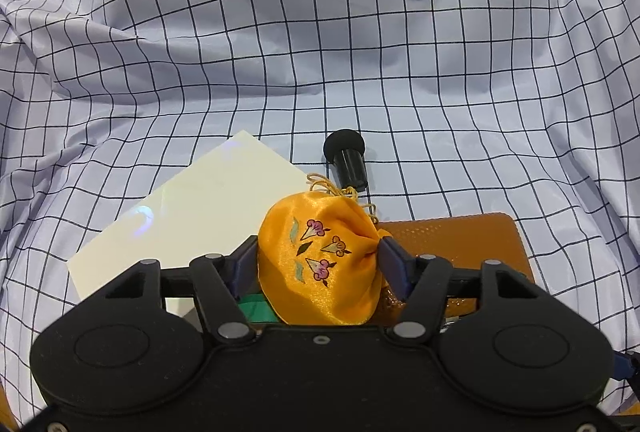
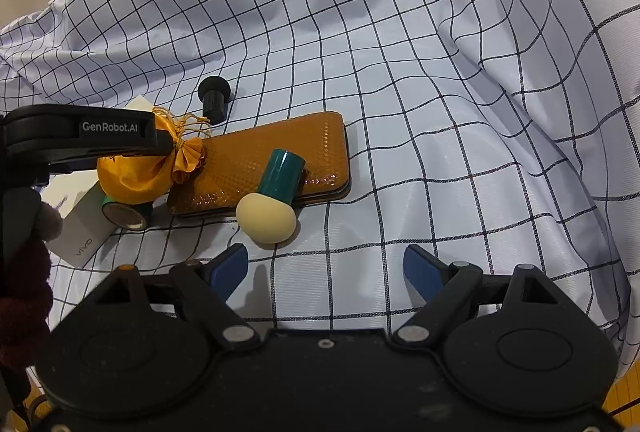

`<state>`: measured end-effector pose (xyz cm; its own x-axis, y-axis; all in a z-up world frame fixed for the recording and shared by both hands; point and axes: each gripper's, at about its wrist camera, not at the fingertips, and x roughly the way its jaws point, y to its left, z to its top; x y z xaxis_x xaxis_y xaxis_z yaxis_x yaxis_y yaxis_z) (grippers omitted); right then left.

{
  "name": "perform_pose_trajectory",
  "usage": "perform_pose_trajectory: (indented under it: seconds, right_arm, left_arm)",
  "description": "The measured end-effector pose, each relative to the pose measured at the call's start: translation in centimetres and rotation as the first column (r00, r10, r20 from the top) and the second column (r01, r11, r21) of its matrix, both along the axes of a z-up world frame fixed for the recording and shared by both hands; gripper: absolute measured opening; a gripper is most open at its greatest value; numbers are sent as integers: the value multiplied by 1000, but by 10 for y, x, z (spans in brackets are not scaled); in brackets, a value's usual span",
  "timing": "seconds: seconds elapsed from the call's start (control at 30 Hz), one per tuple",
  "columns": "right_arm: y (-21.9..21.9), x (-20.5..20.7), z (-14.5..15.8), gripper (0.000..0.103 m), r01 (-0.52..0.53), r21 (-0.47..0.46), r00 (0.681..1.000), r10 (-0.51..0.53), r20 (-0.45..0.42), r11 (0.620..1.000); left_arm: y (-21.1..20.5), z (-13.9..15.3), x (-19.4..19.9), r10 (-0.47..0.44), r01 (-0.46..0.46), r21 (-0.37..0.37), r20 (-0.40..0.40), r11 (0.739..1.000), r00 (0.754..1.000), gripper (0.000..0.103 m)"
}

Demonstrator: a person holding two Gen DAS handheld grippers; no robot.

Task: Organize soft objects
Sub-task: 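Lower the left tool onto the orange pouch and close on it, then lift the orange pouch with the left tool while the right tool approaches the cream sponge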

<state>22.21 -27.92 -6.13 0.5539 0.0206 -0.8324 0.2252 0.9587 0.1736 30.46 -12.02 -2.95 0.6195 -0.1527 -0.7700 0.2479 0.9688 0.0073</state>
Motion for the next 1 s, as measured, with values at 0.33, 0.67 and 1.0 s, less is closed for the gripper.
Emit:
perform_pose_trajectory:
  seconds: [0.33,0.67,1.0]
  right_arm:
    - [0,-2,5,85,2,-5,1000,-2,8,1000]
    - [2,-8,10,85,3,-22,1000,-2,17,1000]
    - [7,-10,15,85,-5,-39,1000,6,27,999]
  left_arm:
    - [6,9,-9,-37,36,-66,-15,997,999,47]
    - [27,15,-33,-44,40,-90,-47,995,998,47]
    - [48,12,-53,-51,43,-98,-86,994,995,48]
